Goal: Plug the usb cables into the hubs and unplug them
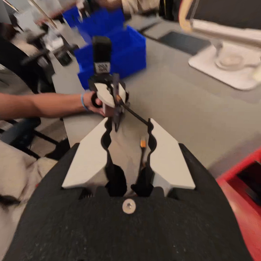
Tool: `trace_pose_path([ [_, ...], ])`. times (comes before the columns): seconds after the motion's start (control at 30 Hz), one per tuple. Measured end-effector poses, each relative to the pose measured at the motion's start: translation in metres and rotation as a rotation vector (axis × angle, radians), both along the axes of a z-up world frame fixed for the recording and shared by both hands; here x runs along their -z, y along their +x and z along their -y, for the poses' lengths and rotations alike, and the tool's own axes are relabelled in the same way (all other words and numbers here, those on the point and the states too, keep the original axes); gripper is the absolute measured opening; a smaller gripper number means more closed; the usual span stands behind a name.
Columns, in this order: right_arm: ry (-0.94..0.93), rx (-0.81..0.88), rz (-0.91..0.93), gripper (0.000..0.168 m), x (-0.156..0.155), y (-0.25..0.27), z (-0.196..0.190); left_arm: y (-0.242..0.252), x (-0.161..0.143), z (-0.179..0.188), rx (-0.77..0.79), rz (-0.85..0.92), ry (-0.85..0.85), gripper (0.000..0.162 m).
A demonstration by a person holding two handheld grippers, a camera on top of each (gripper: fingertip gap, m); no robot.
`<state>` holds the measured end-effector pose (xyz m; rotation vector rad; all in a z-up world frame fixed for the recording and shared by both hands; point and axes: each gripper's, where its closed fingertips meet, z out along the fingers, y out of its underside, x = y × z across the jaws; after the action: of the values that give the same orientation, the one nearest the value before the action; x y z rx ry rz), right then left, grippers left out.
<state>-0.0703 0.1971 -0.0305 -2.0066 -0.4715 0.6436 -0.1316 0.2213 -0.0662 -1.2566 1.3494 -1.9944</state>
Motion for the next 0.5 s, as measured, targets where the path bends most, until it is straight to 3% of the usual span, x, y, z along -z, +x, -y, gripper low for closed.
trace_pose_path([
  [0.13,0.299,0.064,0.01,0.037,-0.002,-0.032,-0.016,-0.005,0.001,0.013,0.067,-0.001,0.056,0.009],
  [0.3,0.151,-0.073,0.007,0.037,0.032,-0.055,-0.012,-0.004,0.01,0.025,0.119,-0.032,0.103,0.009],
  [0.4,0.144,-0.114,-0.127,0.02,0.027,-0.063,-0.007,-0.002,0.015,0.028,0.125,-0.05,0.114,0.009],
  [0.5,0.112,-0.094,-0.125,0.01,0.036,-0.06,-0.008,-0.001,0.021,0.031,0.136,-0.067,0.124,0.009],
])
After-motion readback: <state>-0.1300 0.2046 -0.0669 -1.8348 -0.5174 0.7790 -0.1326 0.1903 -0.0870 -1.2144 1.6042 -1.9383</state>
